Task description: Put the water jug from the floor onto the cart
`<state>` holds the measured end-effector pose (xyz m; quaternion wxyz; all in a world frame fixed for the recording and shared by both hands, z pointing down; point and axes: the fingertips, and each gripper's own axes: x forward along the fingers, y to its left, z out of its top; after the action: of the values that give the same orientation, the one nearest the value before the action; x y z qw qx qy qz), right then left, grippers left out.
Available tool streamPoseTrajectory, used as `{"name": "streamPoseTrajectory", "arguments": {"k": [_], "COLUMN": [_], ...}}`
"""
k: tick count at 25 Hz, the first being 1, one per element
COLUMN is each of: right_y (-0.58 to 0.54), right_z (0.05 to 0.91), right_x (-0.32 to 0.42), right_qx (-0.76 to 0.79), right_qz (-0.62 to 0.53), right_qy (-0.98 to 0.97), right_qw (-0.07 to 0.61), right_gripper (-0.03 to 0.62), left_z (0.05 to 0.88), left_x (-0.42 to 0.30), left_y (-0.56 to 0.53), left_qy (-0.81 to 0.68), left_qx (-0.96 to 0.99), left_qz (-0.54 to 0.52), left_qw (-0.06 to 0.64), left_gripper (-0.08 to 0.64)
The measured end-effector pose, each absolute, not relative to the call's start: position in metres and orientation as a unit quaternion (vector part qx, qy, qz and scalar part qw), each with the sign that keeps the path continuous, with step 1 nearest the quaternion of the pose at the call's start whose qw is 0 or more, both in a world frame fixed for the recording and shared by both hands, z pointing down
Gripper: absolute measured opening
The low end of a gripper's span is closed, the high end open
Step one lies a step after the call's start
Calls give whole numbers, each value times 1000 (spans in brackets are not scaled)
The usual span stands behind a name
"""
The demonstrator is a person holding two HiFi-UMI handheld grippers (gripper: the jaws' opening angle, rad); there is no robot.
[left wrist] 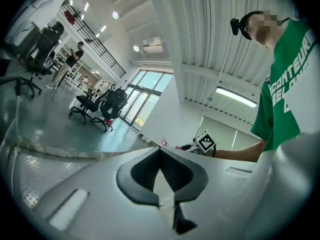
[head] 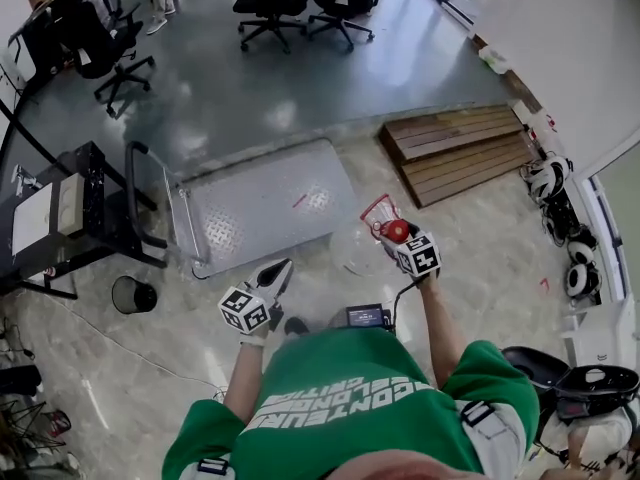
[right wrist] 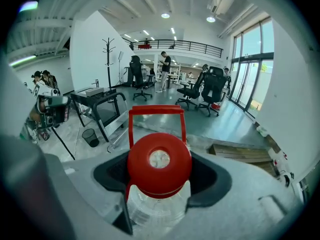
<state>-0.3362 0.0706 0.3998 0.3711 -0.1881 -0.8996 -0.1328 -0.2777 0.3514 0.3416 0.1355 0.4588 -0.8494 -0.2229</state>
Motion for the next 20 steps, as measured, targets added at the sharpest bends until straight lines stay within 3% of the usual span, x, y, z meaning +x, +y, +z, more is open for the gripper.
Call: {"name": "streamPoseTrajectory", "arguments": {"k": [9, 20], "right_y": [107, 145], "right_z": [413, 447], "right_x": [-394, -488], "right_qx": [-236, -290], "right_qz": [-152, -157], "right_qy": [-886, -865], "right_qw": [368, 378], "right_gripper": [302, 302], "left_z": [351, 357], "left_x": [-310, -406], "left_y": [381, 401], "left_qy": [-870, -889], "left_qx": [419, 377], "left_qz": [-218, -214], "left_qw": [142, 150], "left_gripper": [14, 14]}}
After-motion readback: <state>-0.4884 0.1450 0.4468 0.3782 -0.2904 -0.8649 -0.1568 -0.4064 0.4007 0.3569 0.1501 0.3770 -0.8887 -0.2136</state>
